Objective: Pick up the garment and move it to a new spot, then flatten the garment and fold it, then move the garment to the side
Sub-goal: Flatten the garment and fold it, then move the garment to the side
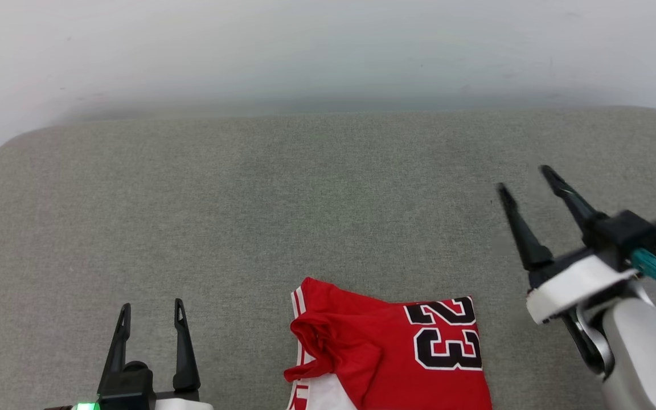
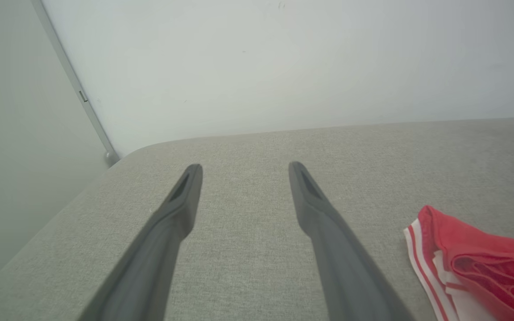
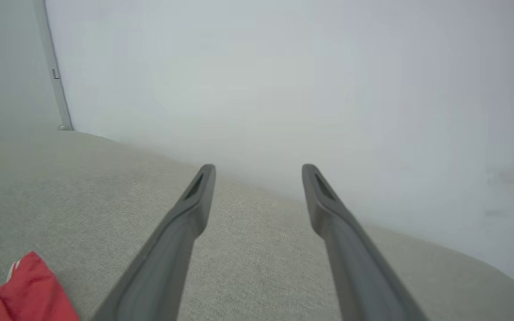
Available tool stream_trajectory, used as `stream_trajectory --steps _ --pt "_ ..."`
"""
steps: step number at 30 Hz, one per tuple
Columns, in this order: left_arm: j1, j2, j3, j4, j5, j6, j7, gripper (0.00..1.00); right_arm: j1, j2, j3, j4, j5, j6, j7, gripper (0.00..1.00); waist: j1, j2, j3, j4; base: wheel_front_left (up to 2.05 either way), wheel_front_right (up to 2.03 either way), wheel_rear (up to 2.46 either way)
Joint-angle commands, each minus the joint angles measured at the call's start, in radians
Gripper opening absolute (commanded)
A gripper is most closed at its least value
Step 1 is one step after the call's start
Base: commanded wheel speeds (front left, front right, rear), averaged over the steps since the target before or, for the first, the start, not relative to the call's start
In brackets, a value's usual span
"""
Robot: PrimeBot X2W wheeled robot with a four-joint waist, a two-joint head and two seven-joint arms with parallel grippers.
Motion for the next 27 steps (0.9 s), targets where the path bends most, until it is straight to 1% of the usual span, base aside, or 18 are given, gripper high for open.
stream_trajectory --steps 1,3,6,7,10,13,19,27 --pt "0.006 0.002 0.0 -0.003 0.001 -0.002 -0.002 1.0 0.072 0.05 -0.095 -0.035 -0.022 -0.001 -0.007 1.0 0.0 0.0 -0.003 -0.003 0.0 0.0 0.0" --pt "0.006 0.001 0.0 -0.004 -0.001 -0.005 -0.002 1.0 0.131 0.088 -0.174 -0.114 -0.07 -0.001 -0.008 1.0 0.0 0.0 -0.003 -0.003 0.0 0.0 0.0" --pt "0.007 0.001 0.001 -0.006 -0.001 -0.011 -0.002 1.0 0.242 0.137 -0.261 -0.232 -0.125 -0.001 -0.007 1.0 0.0 0.0 -0.005 -0.003 0.0 0.0 0.0" --pt "0.007 0.001 0.001 -0.006 -0.001 -0.011 -0.002 1.0 0.242 0.137 -0.261 -0.232 -0.125 -0.001 -0.007 1.0 0.0 0.0 -0.005 -0.003 0.0 0.0 0.0" --pt "0.01 0.001 0.002 -0.003 -0.003 -0.016 -0.002 1.0 0.335 0.185 -0.329 -0.324 -0.149 -0.001 -0.007 1.0 0.0 0.0 -0.007 -0.001 0.0 0.0 0.0" --pt "0.015 -0.001 0.003 -0.004 -0.006 -0.022 -0.002 1.0 0.416 0.217 -0.365 -0.384 -0.155 -0.001 -0.007 1.0 0.0 0.0 -0.009 0.0 0.0 0.0 0.0" --pt "0.033 -0.004 0.006 -0.003 -0.017 -0.051 -0.002 1.0 0.539 0.253 -0.4 -0.437 -0.139 -0.001 -0.008 1.0 0.0 0.0 -0.019 0.0 0.0 0.0 0.0" --pt "0.052 -0.01 0.017 0.004 -0.02 -0.08 -0.002 1.0 0.62 0.269 -0.42 -0.441 -0.129 -0.001 -0.008 1.0 0.0 0.0 -0.036 0.004 0.0 0.0 0.0"
